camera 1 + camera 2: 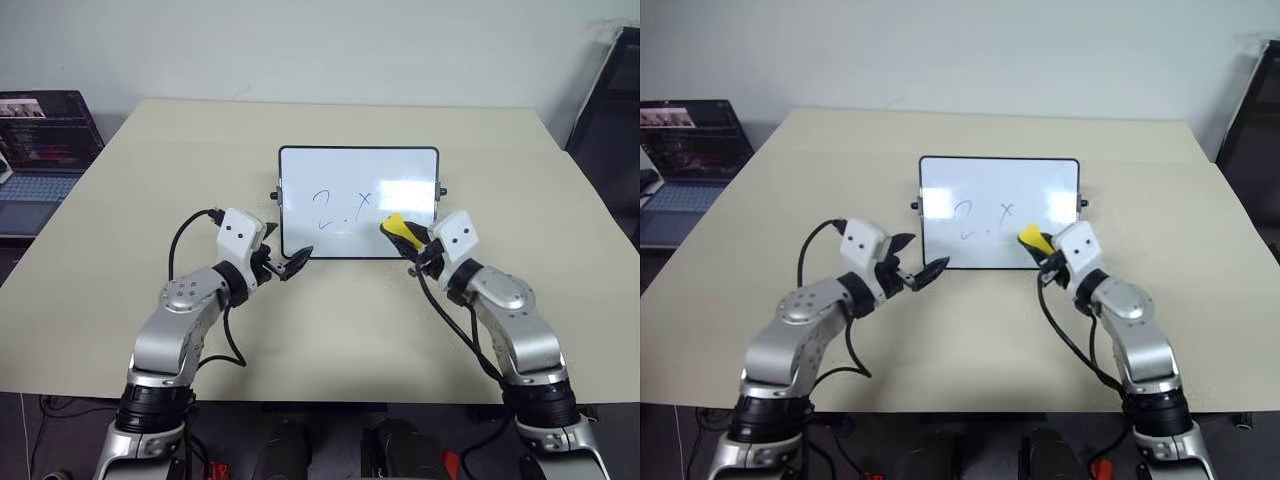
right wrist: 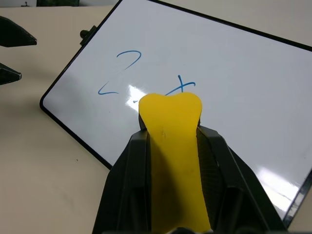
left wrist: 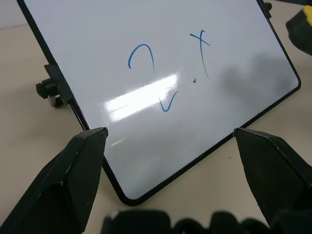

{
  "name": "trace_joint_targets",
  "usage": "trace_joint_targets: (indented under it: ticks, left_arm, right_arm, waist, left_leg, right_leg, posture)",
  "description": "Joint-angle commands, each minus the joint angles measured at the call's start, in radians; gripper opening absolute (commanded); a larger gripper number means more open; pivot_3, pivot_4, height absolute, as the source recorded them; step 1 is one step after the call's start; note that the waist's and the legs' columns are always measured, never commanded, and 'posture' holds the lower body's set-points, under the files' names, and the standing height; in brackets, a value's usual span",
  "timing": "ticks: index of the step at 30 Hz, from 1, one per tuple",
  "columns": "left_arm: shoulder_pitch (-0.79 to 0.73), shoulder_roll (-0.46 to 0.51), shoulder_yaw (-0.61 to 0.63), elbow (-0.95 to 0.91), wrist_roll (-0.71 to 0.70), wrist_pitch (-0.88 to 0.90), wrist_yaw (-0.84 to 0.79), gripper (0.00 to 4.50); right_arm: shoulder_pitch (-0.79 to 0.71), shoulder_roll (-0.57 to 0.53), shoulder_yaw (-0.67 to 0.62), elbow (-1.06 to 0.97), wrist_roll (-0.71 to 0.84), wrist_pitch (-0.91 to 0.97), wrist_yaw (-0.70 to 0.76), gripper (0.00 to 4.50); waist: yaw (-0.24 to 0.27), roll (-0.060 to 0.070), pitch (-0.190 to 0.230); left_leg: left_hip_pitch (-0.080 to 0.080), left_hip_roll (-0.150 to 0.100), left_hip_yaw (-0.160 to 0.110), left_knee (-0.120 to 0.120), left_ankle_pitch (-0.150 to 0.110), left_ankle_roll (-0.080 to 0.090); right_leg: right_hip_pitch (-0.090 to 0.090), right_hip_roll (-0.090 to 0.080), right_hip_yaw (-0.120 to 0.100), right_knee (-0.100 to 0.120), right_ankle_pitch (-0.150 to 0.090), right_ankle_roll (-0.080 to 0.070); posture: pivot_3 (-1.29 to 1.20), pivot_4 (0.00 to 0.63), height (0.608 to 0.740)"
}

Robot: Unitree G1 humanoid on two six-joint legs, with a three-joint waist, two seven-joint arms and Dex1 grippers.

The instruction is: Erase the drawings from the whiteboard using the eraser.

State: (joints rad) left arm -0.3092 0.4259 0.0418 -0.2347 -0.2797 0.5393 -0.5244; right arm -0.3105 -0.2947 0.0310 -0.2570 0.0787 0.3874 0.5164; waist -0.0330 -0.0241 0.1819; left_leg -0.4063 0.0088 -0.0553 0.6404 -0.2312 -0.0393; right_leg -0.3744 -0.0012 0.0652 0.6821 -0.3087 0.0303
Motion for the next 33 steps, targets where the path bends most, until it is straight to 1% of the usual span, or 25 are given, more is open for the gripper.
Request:
trace_joint_targets:
  ticks: [1,6,11,15,19,24,33]
  left_arm:
    - [0.004,-0.016,0.033,-0.032,-0.017,-0.031,0.022,4.50]
    - [0.002,-0.036,0.029,-0.035,-0.008,-0.043,0.049,4.50]
    - [0.000,-0.038,0.020,-0.052,0.001,-0.036,0.073,4.50]
    - [-0.006,-0.013,0.003,-0.053,-0.004,-0.017,0.046,4.50]
    - [-0.032,0.022,-0.014,-0.028,-0.023,-0.016,-0.026,4.50]
    - [-0.077,0.042,-0.040,0.023,-0.031,-0.028,-0.110,4.50]
    - [-0.143,0.061,-0.085,0.117,-0.008,-0.056,-0.193,4.50]
  right_arm:
    - [0.031,-0.001,-0.050,-0.057,0.045,-0.044,-0.016,0.96]
    - [0.052,-0.034,-0.049,-0.045,0.049,-0.100,0.004,0.96]
    - [0.010,-0.050,-0.004,-0.010,0.019,-0.141,0.009,0.96]
    - [-0.081,-0.049,0.054,0.053,-0.031,-0.161,0.001,0.96]
    - [-0.199,-0.038,0.094,0.170,-0.083,-0.181,-0.019,0.96]
    - [-0.318,-0.041,0.144,0.320,-0.154,-0.226,-0.025,0.96]
    - [-0.522,-0.021,0.176,0.591,-0.241,-0.283,-0.073,0.96]
  waist:
    - [0.000,0.000,0.000]
    - [0.000,0.000,0.000]
    - [-0.002,0.000,0.000]
    - [-0.001,0.000,0.000]
    - [0.000,0.000,0.000]
    - [0.001,0.000,0.000]
    - [0.000,0.000,0.000]
  left_leg:
    - [0.000,0.000,0.000,0.000,0.000,0.000]
    - [0.000,0.000,0.000,0.000,0.000,0.000]
    - [0.000,0.000,0.001,0.000,0.000,0.000]
    - [0.001,0.000,0.001,0.000,0.000,0.000]
    - [0.001,0.000,0.001,0.000,0.000,0.000]
    - [0.001,0.000,0.001,0.000,0.000,0.000]
    - [0.001,0.000,0.002,0.000,0.000,0.000]
  right_leg:
    - [0.000,0.000,0.000,0.000,0.000,0.000]
    - [0.000,0.000,0.000,0.000,0.000,0.000]
    - [0.000,0.000,0.000,0.000,0.000,0.000]
    - [0.000,0.000,0.000,0.000,0.000,0.000]
    - [0.000,0.001,0.000,0.000,0.000,0.000]
    - [0.000,0.000,-0.001,0.000,0.000,0.000]
    - [-0.001,0.000,-0.002,0.000,0.000,0.000]
  posture:
    - [0.00,0.150,0.740]
    - [0.00,0.150,0.740]
    - [0.00,0.150,0.740]
    - [0.00,0.150,0.740]
    - [0.00,0.150,0.740]
    - [0.00,0.150,0.740]
    - [0.00,0.150,0.740]
